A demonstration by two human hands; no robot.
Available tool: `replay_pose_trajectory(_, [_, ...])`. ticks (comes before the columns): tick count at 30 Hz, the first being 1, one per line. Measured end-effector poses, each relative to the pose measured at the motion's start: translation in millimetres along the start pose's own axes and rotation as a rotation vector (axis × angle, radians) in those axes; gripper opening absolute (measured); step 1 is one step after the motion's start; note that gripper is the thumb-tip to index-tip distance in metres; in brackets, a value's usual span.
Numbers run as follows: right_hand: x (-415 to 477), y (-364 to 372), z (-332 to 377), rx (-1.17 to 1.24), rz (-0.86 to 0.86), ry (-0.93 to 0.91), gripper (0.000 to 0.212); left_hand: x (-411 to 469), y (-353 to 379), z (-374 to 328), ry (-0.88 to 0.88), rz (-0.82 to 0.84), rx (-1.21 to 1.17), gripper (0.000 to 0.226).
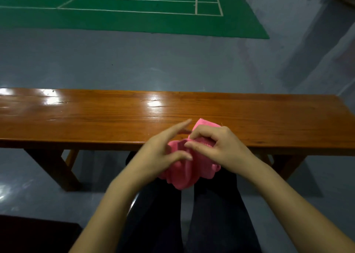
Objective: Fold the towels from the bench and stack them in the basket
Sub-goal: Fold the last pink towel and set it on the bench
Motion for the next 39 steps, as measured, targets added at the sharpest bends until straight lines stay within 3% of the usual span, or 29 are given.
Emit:
replay_pose_trajectory(2, [0, -3, -1, -0.077, 0.002, -0.001, 0.027, 4, 10, -1, 0.116, -0.020, 0.149, 0.021])
replay_pose_trajectory(6, [-7, -18, -14, -0.191, -0.024, 0.099, 0.019, 7, -18, 11, 0.121, -0.237, 0.422, 0.018])
replay_pose_trajectory(9, [-12, -21, -15, -0.147, -0.015, 0.131, 0.011, 3, -31, 8, 0.030, -0.233, 0.442, 0.020])
replay_pose_trajectory(10, [-12, -18, -12, -0.135, -0.016, 0.141, 0.011, 2, -27, 2, 0.018, -0.190, 0.387, 0.014])
replay_pose_trajectory(13, [-10, -9, -5, 0.020, -0.077, 0.243, 0.007, 4, -3, -9, -0.097, -0.135, 0.096, 0.030])
replay_pose_trajectory(17, [-8, 6, 1, 0.372, -0.199, 0.423, 0.009, 4, 17, -10, -0.330, -0.489, -0.503, 0.032])
replay_pose_trajectory(19, [-8, 14, 6, 0.641, -0.218, 0.530, 0.007, 1, 27, -15, -0.294, -0.534, -0.706, 0.031])
replay_pose_trajectory(22, [-8, 21, 12, 1.072, -0.177, 0.618, 0.014, -1, 42, -27, -0.221, -0.475, -0.899, 0.023])
replay_pose_trajectory(25, [-10, 21, 13, 1.262, -0.174, 0.587, 0.030, -2, 45, -27, -0.175, -0.431, -1.062, 0.028])
replay_pose_trajectory(27, [-13, 21, 10, 1.258, -0.169, 0.573, 0.037, -4, 42, -23, -0.126, -0.414, -0.979, 0.031])
replay_pose_trajectory(29, [-16, 22, 7, 1.225, -0.197, 0.604, 0.039, -5, 39, -21, -0.072, -0.433, -0.703, 0.026])
replay_pose_trajectory(35, [-15, 18, 2, 0.917, -0.380, 0.692, 0.017, 0, 27, -20, 0.075, -0.541, -0.170, 0.013])
replay_pose_trajectory(37, [-13, 11, 1, 0.820, -0.410, 0.692, 0.015, -1, 26, -25, 0.202, -0.522, 0.080, 0.009])
replay_pose_trajectory(39, [-12, 5, 2, 0.811, -0.390, 0.664, 0.022, -1, 32, -31, 0.255, -0.477, 0.178, 0.009])
Point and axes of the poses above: each hand's wrist, its own x-axis towards the middle knuckle, its own y-axis out of the palm, z = x × y, the point moved 1 cm from there along x, towards the middle knuckle, and after that the axes turned 14 degrees about -x, right-handed, at the moved point
